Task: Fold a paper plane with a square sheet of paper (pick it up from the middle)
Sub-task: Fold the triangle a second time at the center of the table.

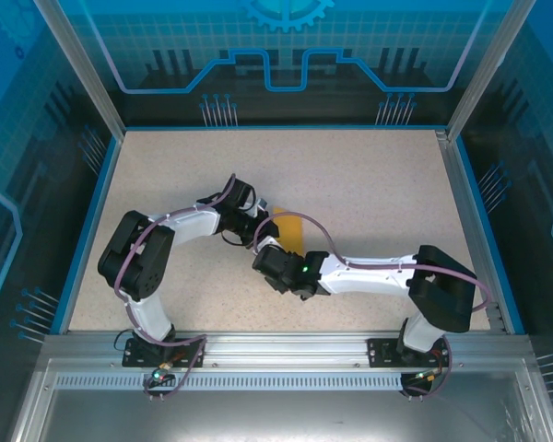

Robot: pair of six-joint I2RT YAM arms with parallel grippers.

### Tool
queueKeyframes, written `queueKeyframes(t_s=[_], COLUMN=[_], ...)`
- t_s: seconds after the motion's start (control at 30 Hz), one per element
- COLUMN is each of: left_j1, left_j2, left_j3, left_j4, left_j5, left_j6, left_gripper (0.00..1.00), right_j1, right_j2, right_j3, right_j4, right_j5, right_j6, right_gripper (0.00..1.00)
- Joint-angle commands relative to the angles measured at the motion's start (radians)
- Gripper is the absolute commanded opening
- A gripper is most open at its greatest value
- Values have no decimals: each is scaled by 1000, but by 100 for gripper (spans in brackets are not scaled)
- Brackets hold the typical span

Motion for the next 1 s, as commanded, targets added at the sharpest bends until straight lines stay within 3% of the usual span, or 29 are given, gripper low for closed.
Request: queueKeyframes(t_s=[0.0, 0.27, 0.47, 0.63, 0.83, 0.97], left_j1=[-7, -12, -12, -13, -42, -91], left_j2=[-18, -20, -74, -190, -273, -287], left_j3=[22, 26, 11, -62, -150, -178], left_j4=[-37, -35, -74, -87, -70, -63], left_j5=[6, 4, -73, -189, -229, -234], left_j6=[7, 6, 8, -51, -93, -101], left_gripper=[11, 15, 49, 63, 63, 47], right_j1=[12, -24, -91, -206, -327, -396], right_j2=[-41, -67, -132, -203, -253, -256], right_j3=[-12, -37, -98, -200, -274, -309], right_j4=[-21, -3, 61, 183, 267, 307], right_j5=[14, -64, -174, -398, -567, -689], right_j6=[14, 11, 32, 52, 70, 72], right_gripper=[30, 2, 0, 0, 0, 0])
